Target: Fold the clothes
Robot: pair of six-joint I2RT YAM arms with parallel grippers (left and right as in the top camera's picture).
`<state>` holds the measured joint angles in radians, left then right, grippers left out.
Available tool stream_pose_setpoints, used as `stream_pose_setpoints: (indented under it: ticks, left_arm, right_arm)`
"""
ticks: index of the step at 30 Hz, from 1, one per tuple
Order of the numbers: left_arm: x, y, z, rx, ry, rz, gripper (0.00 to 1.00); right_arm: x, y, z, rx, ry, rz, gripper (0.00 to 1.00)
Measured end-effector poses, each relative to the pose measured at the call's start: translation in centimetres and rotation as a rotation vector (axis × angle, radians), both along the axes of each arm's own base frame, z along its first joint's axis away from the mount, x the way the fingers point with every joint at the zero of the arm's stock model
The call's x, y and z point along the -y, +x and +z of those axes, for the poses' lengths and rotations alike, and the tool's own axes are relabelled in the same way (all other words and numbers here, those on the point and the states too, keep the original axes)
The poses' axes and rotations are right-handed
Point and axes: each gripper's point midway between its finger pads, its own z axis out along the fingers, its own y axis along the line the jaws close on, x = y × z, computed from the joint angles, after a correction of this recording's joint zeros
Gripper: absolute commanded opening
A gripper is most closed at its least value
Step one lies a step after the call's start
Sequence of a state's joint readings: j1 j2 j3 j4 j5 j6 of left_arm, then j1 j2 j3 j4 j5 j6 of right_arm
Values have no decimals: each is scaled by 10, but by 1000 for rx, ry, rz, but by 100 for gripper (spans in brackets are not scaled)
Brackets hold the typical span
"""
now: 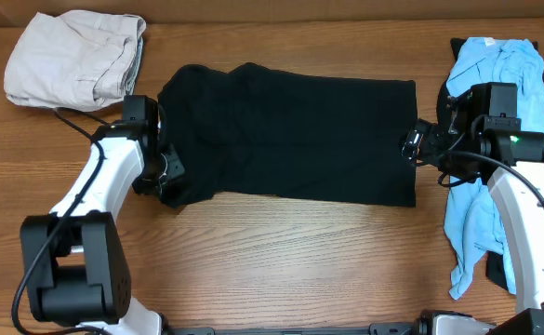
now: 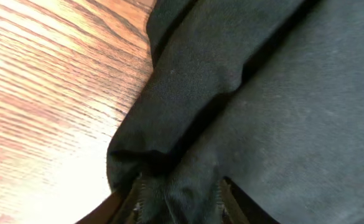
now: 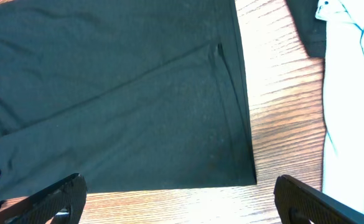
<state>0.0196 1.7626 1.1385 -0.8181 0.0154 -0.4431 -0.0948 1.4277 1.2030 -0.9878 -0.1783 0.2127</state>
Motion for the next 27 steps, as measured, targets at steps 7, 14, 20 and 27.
stream_pose_setpoints:
  ticks: [7, 14, 20, 27]
  left_arm:
    - [7, -4, -20, -59, -19, -14, 25]
    - [9, -3, -23, -59, -27, -12, 8]
    - [9, -2, -23, -54, -27, -13, 4]
    - [9, -5, -22, -72, -27, -13, 4]
  right_arm:
    - [0, 0, 0, 2, 0, 0, 100]
    - [0, 0, 0, 1, 0, 0, 100]
    - [0, 0, 0, 2, 0, 0, 100]
    - [0, 0, 0, 1, 0, 0, 100]
